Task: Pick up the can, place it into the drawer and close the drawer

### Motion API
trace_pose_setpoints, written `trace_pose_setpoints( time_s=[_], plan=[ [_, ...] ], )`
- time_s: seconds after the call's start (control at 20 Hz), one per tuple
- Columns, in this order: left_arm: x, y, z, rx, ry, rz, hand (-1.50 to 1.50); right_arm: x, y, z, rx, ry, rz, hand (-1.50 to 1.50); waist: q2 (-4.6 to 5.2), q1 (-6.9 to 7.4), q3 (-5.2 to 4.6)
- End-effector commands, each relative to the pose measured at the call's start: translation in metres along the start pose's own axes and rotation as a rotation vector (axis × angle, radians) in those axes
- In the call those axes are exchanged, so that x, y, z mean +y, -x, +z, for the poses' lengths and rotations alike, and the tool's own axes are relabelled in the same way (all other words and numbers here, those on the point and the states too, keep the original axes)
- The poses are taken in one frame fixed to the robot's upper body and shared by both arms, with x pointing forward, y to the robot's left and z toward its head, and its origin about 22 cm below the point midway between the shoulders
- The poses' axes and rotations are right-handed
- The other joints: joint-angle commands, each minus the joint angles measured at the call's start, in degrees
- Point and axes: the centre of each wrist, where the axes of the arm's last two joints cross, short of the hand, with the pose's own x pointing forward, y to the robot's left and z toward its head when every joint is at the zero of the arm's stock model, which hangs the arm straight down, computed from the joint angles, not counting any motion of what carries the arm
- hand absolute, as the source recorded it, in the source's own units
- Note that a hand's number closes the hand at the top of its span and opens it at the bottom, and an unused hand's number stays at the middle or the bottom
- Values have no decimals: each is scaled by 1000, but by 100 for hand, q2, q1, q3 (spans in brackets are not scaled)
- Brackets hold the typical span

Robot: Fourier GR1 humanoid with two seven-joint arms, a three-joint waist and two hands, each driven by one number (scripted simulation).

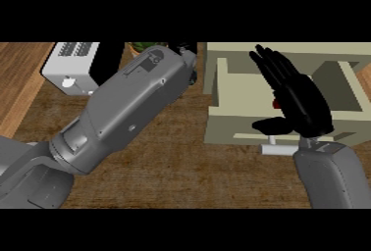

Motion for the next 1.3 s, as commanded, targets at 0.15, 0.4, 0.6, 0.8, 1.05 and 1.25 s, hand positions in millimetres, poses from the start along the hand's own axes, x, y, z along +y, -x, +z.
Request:
trace_pose_setpoints(
  time_s=[0.15,0.4,0.6,0.8,1.05,1.25],
  plan=[
    [21,-17,-4,0,-32,-17,-150,51,14,-40,45,-30,119,-150,15,59,5],
    [51,-16,-10,-11,-53,-4,-150,88,41,-38,73,-78,163,-150,32,6,6],
    [53,-1,8,7,-27,-25,-150,98,61,-38,108,-41,219,-150,13,56,7],
    [78,-25,1,-19,-32,-10,-150,100,52,-67,123,-9,253,-150,35,155,7],
    [84,-19,-2,8,-57,-9,-150,93,82,-66,134,43,271,-150,98,117,13],
    [76,-10,11,2,-36,-12,-150,107,53,-83,146,86,258,-150,78,126,10]
  ],
)
